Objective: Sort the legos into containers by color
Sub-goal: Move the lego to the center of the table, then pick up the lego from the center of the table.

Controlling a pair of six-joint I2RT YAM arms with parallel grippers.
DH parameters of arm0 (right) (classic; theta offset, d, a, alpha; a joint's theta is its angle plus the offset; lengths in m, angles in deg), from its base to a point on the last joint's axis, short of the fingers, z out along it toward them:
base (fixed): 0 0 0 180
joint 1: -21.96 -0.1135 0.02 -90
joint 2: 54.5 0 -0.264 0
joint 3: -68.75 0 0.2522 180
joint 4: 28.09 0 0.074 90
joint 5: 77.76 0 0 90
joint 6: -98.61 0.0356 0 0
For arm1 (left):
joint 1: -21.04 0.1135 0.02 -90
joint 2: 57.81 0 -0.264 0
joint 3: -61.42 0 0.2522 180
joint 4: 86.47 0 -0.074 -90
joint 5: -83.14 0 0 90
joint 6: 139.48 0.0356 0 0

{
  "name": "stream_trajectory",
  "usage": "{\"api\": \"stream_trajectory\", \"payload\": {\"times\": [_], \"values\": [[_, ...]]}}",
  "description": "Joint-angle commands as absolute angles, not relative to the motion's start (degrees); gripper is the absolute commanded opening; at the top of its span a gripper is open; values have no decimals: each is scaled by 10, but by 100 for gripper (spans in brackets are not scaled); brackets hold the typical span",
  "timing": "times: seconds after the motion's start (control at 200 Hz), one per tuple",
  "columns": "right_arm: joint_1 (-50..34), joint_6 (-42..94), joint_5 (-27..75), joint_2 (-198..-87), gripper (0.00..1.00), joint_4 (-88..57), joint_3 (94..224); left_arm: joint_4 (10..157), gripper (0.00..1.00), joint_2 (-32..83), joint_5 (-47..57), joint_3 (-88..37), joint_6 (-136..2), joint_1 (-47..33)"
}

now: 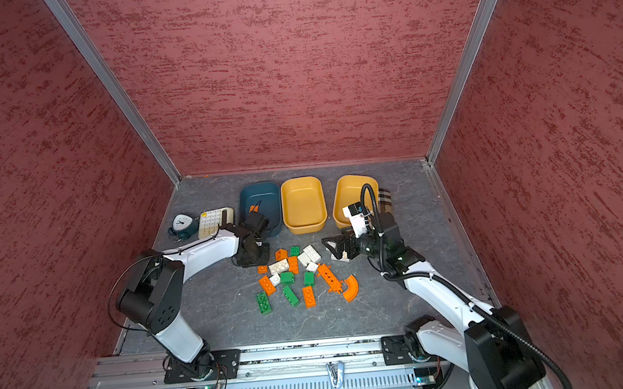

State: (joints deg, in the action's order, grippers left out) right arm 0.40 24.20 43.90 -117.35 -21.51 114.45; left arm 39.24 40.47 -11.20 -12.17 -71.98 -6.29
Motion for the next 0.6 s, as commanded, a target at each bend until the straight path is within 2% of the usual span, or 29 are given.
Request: {"api": "stream_trajectory", "payload": {"times": [0.0,0.401,0.541,0.596], "values": [[0,229,430,-1167,99,-214,1137,389,47,413,-98,-126,-713,-59],[0,222,428,-1163,99,-203,1135,388,47,422,-82,-100,-734,-78],[0,221,428,-1166,99,-204,1135,386,29,415,-86,-96,-736,-79],[0,222,427,-1166,99,-204,1135,383,26,408,-91,-97,-734,-79]]}}
